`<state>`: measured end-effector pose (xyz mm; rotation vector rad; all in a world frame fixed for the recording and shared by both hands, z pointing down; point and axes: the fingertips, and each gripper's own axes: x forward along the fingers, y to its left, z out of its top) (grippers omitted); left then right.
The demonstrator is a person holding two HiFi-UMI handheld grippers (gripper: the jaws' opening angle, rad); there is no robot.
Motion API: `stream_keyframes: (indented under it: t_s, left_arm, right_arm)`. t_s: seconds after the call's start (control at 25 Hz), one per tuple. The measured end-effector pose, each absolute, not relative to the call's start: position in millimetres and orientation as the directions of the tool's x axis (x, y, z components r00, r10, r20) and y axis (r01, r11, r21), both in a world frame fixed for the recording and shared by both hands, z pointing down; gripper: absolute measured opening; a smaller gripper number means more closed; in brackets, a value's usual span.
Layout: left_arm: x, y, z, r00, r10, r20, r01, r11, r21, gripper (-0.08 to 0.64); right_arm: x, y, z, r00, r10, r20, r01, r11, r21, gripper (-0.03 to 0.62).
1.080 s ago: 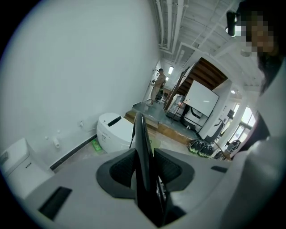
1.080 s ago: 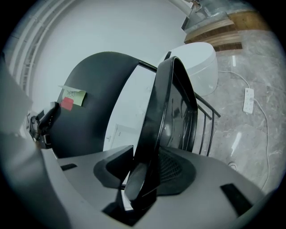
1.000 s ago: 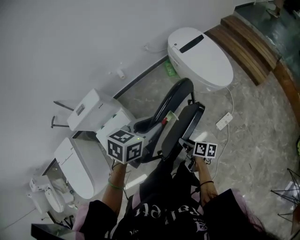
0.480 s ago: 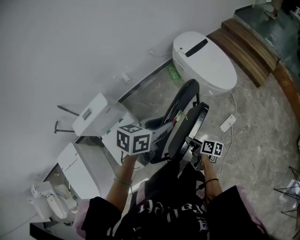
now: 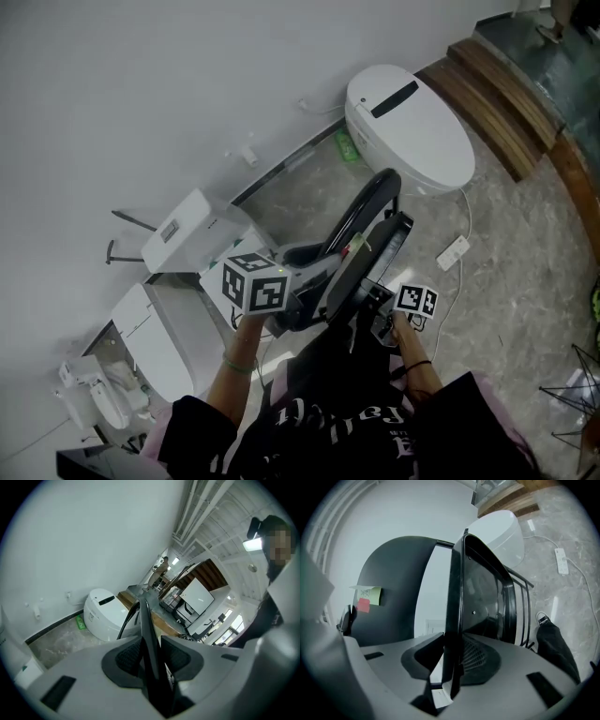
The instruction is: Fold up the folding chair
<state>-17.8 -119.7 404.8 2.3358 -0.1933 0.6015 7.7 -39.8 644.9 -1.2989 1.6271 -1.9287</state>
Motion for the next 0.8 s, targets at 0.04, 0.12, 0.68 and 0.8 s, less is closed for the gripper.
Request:
stream_keyframes:
  t_s: [0.04,0.12,0.68,0.8]
  left_arm:
    - [-13,-122,403,0.88,0.027,0.474,-0.304,-0.735,0.607,0.121]
    - [-4,-129,399,0.877,0.02,0.479,-0.316,-0.728,0.609,0.121]
    - [17,-177,385,0.863,-0.1,0.496,-0.427,-0.668,0.609,0.12]
    - [35,-199,385,0.866,-0.106,0.488,-0.428,-0.662,0.616,0.12]
  right_arm:
    - [7,-47,643,-0.559,-0.709,0.43,-0.303,-0.307,-0.902,0.109]
    - [7,-62,639,-0.591,-0.686,0.425,-0.308,-0.294,-0.905,0.103]
    - [27,-109,624,-0.725,-0.551,0.413,-0.353,-0.218,-0.91,0.095]
    - [43,-135,625,-0.732,-0.545,0.409,-0.351,-0.213,-0.912,0.095]
